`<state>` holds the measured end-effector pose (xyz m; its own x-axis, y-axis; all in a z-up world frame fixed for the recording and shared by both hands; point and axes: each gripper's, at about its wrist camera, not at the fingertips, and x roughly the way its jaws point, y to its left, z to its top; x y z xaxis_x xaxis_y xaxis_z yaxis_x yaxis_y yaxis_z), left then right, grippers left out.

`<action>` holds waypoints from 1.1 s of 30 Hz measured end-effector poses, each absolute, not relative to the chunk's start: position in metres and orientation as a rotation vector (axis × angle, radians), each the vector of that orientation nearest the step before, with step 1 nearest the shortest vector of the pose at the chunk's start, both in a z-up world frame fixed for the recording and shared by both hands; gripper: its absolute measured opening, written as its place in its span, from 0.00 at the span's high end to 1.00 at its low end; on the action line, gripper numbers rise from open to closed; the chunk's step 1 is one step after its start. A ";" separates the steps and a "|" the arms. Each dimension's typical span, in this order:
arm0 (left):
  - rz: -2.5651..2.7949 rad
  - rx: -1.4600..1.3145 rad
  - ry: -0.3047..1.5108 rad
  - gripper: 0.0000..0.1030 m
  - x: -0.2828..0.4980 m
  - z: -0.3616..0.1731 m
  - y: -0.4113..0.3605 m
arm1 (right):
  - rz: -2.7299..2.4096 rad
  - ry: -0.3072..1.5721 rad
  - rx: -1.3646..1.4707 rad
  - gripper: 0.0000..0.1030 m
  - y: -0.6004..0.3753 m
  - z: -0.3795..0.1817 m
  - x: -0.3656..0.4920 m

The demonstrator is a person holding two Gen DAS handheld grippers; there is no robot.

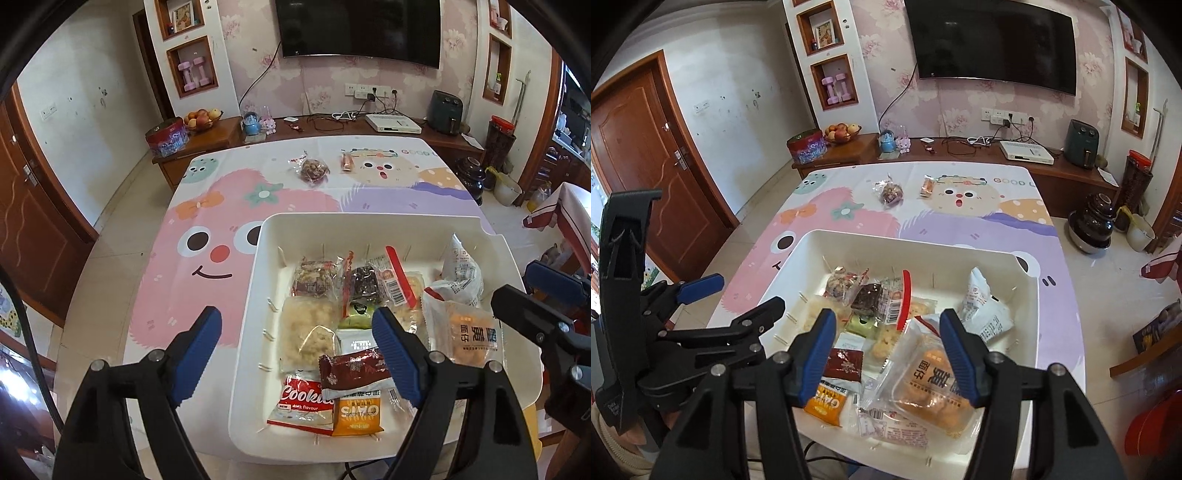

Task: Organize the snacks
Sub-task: 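Lower both packets into the tray and open both grippers, then move both open grippers back to the remaining snacks on the cloth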

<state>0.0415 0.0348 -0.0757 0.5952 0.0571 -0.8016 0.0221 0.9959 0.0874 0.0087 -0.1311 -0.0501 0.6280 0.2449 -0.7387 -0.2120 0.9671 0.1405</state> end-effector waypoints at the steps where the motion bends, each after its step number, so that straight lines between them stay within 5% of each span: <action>1: 0.019 0.090 0.941 0.20 0.042 -0.077 0.035 | 0.263 0.853 0.041 0.43 -0.131 -0.050 0.009; 33: 0.012 0.102 1.016 0.20 0.067 -0.100 0.031 | 0.247 0.956 0.057 0.43 -0.136 -0.083 0.039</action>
